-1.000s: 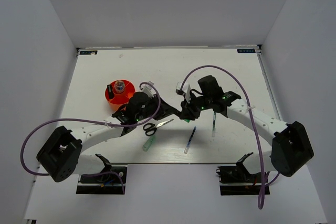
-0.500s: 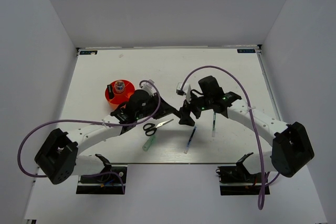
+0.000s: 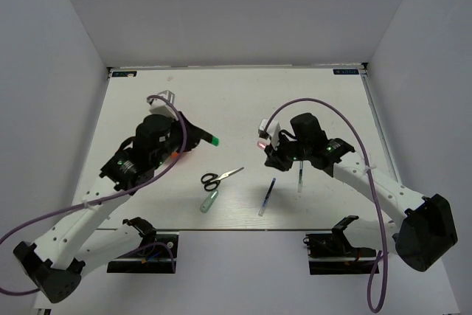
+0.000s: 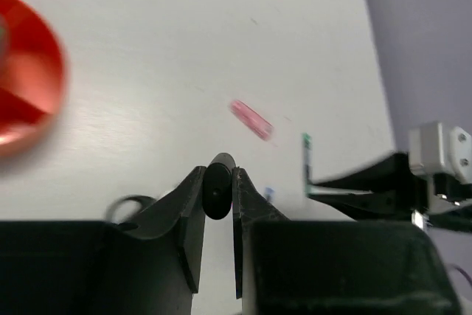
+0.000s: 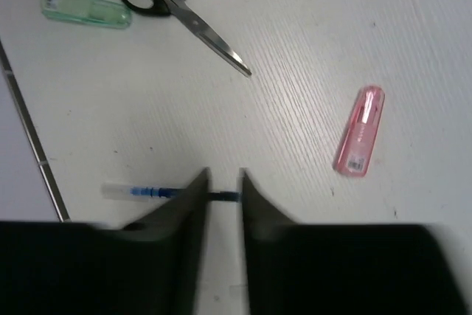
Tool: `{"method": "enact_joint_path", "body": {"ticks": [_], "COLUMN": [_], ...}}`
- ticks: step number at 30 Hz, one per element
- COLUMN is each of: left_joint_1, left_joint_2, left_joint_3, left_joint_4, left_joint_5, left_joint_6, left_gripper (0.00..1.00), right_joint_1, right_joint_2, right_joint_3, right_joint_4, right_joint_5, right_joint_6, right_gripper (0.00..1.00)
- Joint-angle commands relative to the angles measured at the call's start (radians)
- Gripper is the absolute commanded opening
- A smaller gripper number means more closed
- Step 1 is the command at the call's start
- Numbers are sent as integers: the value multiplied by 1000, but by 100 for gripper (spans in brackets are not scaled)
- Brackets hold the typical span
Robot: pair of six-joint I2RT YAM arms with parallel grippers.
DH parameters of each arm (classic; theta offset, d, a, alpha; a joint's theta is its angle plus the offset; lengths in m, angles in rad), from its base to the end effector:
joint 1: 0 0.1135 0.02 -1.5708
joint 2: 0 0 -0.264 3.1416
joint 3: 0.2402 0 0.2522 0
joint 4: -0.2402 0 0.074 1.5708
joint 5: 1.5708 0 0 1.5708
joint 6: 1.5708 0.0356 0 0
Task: Sort the stationery into containers
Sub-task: Place the pen in the storage box.
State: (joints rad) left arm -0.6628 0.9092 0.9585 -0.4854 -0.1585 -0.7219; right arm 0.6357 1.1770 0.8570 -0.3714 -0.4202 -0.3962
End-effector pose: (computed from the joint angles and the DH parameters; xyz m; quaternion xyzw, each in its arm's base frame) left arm 0.1599 -0.1177 0.3477 -0.0674 0.8391 -0.2906 0.4550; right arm 0.1943 0.1614 0.2693 -0.5138 0.7260 0.2371 0.3908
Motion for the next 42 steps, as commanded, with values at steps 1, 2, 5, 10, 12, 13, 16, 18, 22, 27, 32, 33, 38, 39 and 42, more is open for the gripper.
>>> {"method": "enact_joint_path", "body": {"ticks": [1,2,5,10,12,13,16,18,22,27,32,33,38,39,42], "left_joint_1": [61,74,132,273,336,347,429,454,515,563,575,575,575,577,575], "left_joint_2": [-29,-27,-20,45,72,92,126,149,209,243,275,278,296,298,315], "left_joint_3": [80,88,98,108,111,112,102,98,102,118,147,151,171,172,181], "left_joint_4": [-235,-261,-278,-259,-254,-252,-225,-197,-170,-134,-128,-128,-124,-121,-117], "left_joint_5": [-209,-295,-387,-427,-421,-418,-383,-351,-277,-242,-211,-208,-200,-199,-193], "left_joint_6": [200,220,297,315,311,314,315,309,296,294,295,295,303,309,312], "left_gripper": [0,0,0,0,0,0,0,0,0,0,0,0,0,0,0], "right_joint_1": [-11,-17,-27,-44,-50,-54,-57,-56,-62,-64,-64,-67,-67,-67,-67], "right_joint_2": [-16,-16,-25,-28,-30,-31,-37,-43,-50,-48,-43,-42,-31,-31,-30], "right_joint_3": [-18,-21,-26,-45,-49,-50,-53,-53,-56,-61,-59,-59,-59,-61,-61], "right_joint_4": [-6,-1,11,40,40,39,42,46,46,49,46,46,45,42,45], "right_joint_5": [73,81,101,123,123,124,120,120,115,110,107,109,101,101,101], "right_joint_6": [14,25,34,48,48,48,48,46,45,43,42,42,42,40,40], "right_gripper": [12,0,0,0,0,0,0,0,0,0,1,2,11,12,15]}}
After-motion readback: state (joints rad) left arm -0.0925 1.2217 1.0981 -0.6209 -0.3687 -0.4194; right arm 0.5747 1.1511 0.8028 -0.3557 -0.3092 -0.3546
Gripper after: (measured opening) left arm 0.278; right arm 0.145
